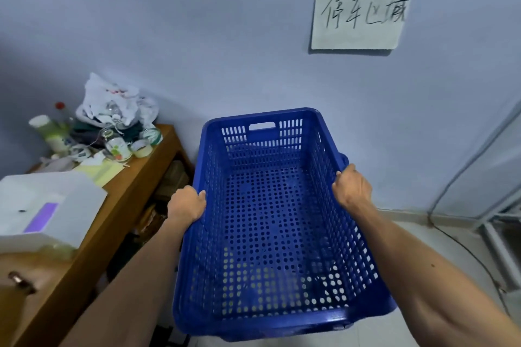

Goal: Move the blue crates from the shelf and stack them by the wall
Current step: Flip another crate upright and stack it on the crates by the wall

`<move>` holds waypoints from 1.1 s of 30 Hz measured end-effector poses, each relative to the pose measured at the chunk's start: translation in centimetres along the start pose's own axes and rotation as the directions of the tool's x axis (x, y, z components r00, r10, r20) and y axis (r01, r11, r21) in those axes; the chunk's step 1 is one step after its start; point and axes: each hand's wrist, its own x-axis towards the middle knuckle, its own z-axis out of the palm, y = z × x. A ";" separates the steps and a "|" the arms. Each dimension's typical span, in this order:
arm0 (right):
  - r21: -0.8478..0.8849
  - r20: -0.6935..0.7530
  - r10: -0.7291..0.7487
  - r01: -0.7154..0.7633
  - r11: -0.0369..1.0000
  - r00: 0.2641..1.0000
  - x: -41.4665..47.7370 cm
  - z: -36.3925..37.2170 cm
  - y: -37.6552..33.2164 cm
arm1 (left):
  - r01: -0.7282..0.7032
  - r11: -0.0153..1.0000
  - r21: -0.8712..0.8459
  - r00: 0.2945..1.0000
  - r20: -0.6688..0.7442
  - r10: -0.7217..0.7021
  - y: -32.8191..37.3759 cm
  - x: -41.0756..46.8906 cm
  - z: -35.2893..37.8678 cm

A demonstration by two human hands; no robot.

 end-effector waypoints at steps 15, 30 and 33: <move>-0.138 0.146 -0.103 0.123 0.983 0.984 7.2 2.1 -2.0 | 0.248 0.928 -0.278 0.969 0.057 -0.242 2.3 -0.1 2.9; -0.193 0.422 -0.392 0.504 0.842 0.817 -0.8 2.8 -11.6 | 0.265 0.912 -0.312 0.953 0.230 -0.198 3.3 1.0 0.7; 0.125 0.664 -0.386 0.414 0.902 0.640 -6.0 4.2 -15.1 | 0.242 0.914 -0.326 0.957 0.236 -0.169 3.5 1.3 -0.3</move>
